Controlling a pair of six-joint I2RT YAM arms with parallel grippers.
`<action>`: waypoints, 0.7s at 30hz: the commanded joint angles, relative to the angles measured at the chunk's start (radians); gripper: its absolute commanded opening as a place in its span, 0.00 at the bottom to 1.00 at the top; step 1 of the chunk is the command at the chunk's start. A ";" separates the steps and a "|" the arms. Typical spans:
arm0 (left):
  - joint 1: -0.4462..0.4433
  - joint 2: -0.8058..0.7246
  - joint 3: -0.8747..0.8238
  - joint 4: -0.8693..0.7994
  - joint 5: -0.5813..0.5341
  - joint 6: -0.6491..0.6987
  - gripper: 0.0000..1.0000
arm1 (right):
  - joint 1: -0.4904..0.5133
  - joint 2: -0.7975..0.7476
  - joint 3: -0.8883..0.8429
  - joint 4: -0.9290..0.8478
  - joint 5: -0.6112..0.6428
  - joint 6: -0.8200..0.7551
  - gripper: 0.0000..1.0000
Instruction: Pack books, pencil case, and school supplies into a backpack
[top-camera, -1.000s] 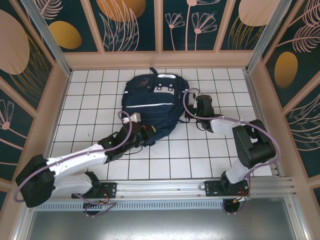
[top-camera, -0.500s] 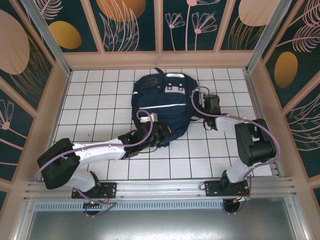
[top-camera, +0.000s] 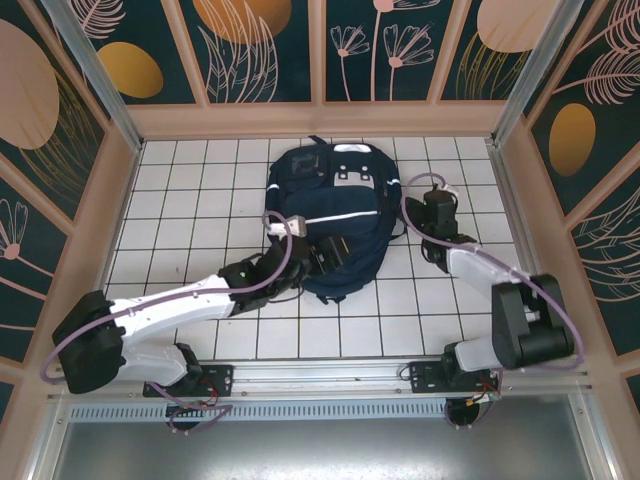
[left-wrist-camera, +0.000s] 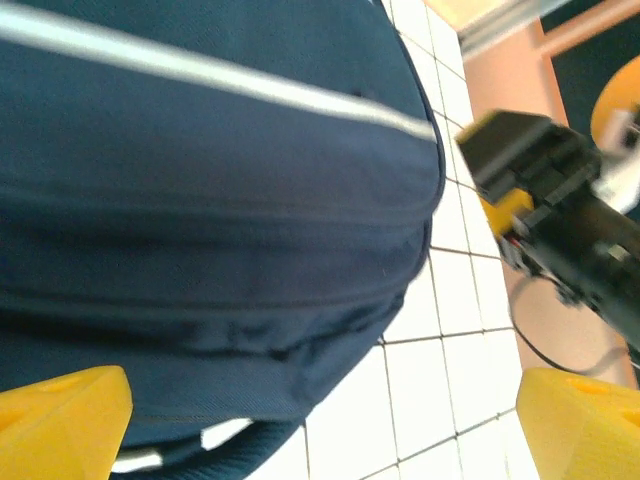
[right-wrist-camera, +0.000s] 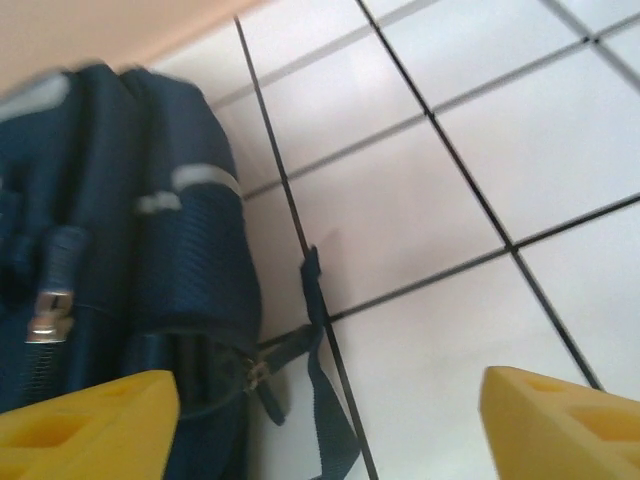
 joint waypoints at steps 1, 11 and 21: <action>0.092 -0.062 0.040 -0.161 -0.084 0.126 0.98 | 0.004 -0.131 -0.043 -0.032 0.080 -0.004 0.87; 0.335 -0.268 -0.135 -0.022 -0.589 0.505 0.98 | 0.003 -0.336 -0.138 0.132 0.123 -0.124 0.99; 0.709 -0.085 -0.205 0.330 -0.569 0.683 0.99 | -0.058 -0.184 -0.218 0.417 0.247 -0.342 0.99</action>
